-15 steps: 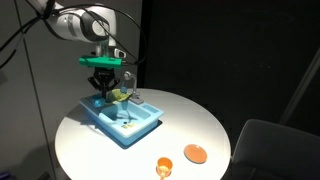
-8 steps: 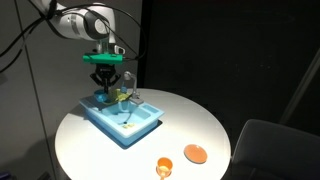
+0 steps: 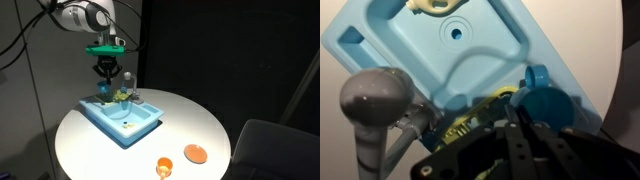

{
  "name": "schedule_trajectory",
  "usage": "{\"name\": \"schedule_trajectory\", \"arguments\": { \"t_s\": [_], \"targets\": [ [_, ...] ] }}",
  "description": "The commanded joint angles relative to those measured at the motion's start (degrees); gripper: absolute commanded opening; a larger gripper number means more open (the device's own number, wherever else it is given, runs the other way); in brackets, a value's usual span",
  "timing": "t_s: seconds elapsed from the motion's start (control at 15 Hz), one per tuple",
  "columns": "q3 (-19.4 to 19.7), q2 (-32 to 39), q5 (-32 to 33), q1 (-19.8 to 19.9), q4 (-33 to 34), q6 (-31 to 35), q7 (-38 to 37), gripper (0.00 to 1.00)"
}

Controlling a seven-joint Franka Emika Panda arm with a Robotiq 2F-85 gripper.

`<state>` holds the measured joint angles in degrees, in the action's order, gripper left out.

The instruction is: Put the blue cup in the sink

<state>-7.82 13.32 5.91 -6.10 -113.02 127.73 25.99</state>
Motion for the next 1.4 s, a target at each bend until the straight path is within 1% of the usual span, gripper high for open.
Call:
{"name": "schedule_trajectory", "arguments": {
  "t_s": [0.0,0.07,0.13,0.2,0.53,0.6,0.73,1.33],
  "targets": [
    [-0.38,0.38,-0.64,0.41,0.92,-1.92,-0.17,0.01],
    [-0.33,0.33,-0.82,0.49,0.72,-2.11,-0.32,0.01],
    [-0.35,0.11,0.01,0.31,0.10,-0.80,-0.11,0.01],
    [-0.35,0.17,0.00,0.32,0.06,-0.90,-0.12,0.05],
    [-0.36,0.30,0.00,0.32,0.03,-0.89,-0.12,0.05],
    [-0.36,0.30,0.00,0.32,0.03,-0.89,-0.12,0.01],
    [-0.18,0.25,-0.76,0.82,-0.16,-0.15,-0.10,0.01],
    [-0.98,5.26,-1.18,-0.70,4.95,3.31,-5.01,0.01]
  ]
}}
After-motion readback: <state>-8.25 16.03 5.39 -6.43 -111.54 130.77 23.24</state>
